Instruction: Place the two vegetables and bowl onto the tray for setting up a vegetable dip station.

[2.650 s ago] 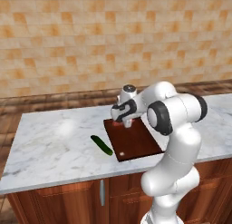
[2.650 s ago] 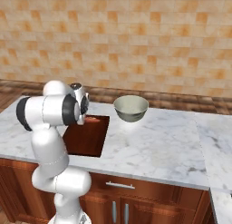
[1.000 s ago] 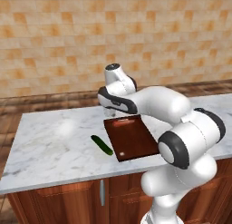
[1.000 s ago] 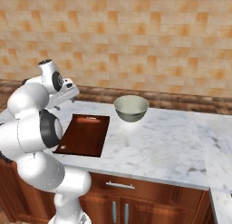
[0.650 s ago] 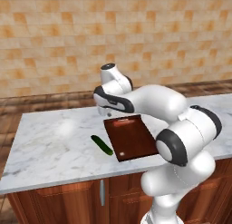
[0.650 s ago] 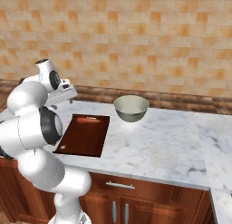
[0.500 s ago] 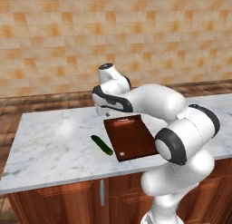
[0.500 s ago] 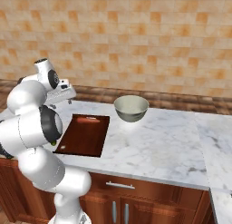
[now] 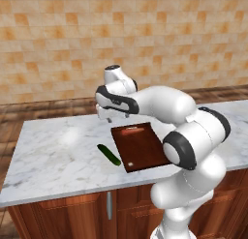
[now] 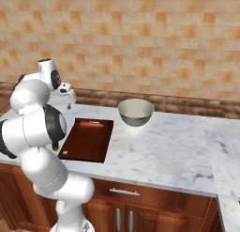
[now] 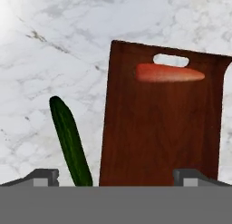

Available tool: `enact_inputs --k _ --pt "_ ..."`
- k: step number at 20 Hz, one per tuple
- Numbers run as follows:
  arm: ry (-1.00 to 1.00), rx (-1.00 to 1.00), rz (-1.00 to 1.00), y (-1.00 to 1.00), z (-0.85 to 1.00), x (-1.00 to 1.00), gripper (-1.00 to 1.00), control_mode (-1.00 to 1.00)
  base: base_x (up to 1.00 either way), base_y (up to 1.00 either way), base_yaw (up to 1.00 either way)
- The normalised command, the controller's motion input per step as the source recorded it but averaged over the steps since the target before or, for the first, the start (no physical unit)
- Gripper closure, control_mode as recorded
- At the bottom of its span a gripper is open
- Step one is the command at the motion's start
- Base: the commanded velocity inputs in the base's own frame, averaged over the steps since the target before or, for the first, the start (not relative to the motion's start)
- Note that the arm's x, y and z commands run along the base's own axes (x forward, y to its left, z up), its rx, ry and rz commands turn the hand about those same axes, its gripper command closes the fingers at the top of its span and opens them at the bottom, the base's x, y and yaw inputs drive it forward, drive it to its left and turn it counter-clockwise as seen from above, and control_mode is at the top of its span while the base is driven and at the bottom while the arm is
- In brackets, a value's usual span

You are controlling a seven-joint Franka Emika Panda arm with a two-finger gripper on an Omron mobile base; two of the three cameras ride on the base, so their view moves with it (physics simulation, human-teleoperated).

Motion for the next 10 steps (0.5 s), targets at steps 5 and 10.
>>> enact_inputs --k 5,10 --pt "0.06 0.08 -0.21 0.15 -0.12 0.00 -1.00 -1.00 0.00 0.00 0.00" --pt "0.00 0.05 -0.15 0.07 -0.38 0.00 -1.00 -1.00 0.00 0.00 0.00"
